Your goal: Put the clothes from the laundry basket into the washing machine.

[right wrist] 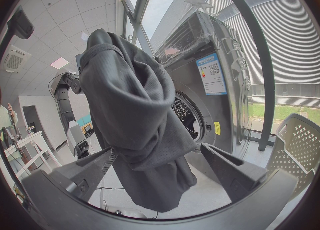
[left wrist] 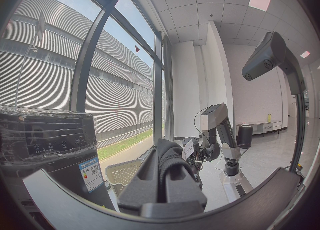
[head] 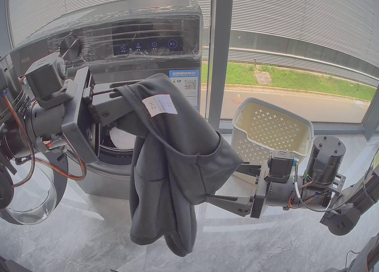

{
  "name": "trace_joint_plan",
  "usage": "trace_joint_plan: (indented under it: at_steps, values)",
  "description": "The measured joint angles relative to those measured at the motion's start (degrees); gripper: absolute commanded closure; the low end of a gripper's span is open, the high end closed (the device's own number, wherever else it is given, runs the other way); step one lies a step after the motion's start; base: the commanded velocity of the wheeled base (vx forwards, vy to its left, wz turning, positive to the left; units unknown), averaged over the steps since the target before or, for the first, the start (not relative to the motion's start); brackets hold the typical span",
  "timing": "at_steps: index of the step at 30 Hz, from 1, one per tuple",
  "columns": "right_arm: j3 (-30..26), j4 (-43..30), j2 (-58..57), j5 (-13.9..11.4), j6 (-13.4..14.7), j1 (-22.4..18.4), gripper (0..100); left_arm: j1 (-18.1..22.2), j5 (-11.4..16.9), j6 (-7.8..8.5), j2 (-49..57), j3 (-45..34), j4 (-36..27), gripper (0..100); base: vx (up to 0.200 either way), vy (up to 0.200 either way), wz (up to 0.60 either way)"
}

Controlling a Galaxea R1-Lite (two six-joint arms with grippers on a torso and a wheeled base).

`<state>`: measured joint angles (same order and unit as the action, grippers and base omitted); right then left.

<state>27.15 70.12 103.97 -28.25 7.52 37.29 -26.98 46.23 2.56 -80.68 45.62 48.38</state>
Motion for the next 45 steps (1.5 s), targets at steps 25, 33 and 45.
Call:
trace_joint_plan:
  at_steps: [25, 33, 45]
  values:
    - [7.63, -0.02, -2.73, 0.61, 0.44, 7.03, 100, 5.24, -0.71, 0.37, -1.73, -1.05, 0.22, 100, 0.0, 0.0, 0.0]
    - [5.81, -0.02, -7.78, 0.68, 0.38, 4.88, 100, 8.3, -0.72, 0.41, -2.47, -3.69, 0.44, 100, 0.0, 0.0, 0.0]
    - [6.94, -0.09, -11.2, 0.61, 0.2, -3.72, 100, 15.82, -0.61, 4.47, -2.17, -9.59, 0.59, 100, 0.0, 0.0, 0.0]
